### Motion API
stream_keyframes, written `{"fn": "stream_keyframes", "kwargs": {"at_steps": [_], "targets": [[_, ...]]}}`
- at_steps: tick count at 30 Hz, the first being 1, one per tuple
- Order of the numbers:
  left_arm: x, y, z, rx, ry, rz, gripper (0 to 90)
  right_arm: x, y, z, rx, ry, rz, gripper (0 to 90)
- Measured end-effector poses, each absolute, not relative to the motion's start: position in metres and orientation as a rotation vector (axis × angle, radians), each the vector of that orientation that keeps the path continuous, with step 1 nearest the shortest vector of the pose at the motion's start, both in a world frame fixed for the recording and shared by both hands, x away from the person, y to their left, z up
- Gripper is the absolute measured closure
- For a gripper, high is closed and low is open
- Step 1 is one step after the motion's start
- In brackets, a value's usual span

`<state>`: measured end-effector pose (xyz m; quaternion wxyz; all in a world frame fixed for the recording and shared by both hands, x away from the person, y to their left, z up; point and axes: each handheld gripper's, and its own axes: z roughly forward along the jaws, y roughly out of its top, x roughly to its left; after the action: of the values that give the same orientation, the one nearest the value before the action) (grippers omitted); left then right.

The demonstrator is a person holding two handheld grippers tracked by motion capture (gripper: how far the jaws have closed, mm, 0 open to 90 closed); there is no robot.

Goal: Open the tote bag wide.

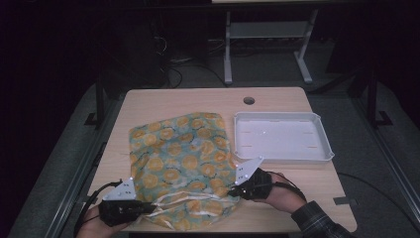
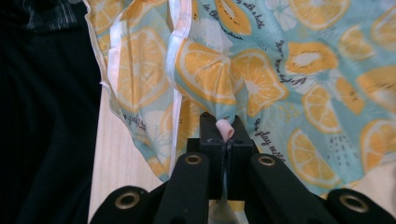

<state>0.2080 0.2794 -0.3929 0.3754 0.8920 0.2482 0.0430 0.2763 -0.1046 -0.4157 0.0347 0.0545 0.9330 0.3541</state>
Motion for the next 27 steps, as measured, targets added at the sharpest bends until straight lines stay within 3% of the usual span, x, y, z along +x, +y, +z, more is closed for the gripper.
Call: {"fn": "stream_keyframes", "kwargs": {"at_steps": [12,27], "targets": [[0.229,0.283,-0.357,2.216,0.604,0.195,88.8,0.3,-0.102,-0.382,0.156,2.768,1.146,88.1],[0.289,0.294,-0.334,2.122,0.66,0.217,88.9,0.356,-0.094,-0.35,0.312,2.68,1.159,88.1]]}}
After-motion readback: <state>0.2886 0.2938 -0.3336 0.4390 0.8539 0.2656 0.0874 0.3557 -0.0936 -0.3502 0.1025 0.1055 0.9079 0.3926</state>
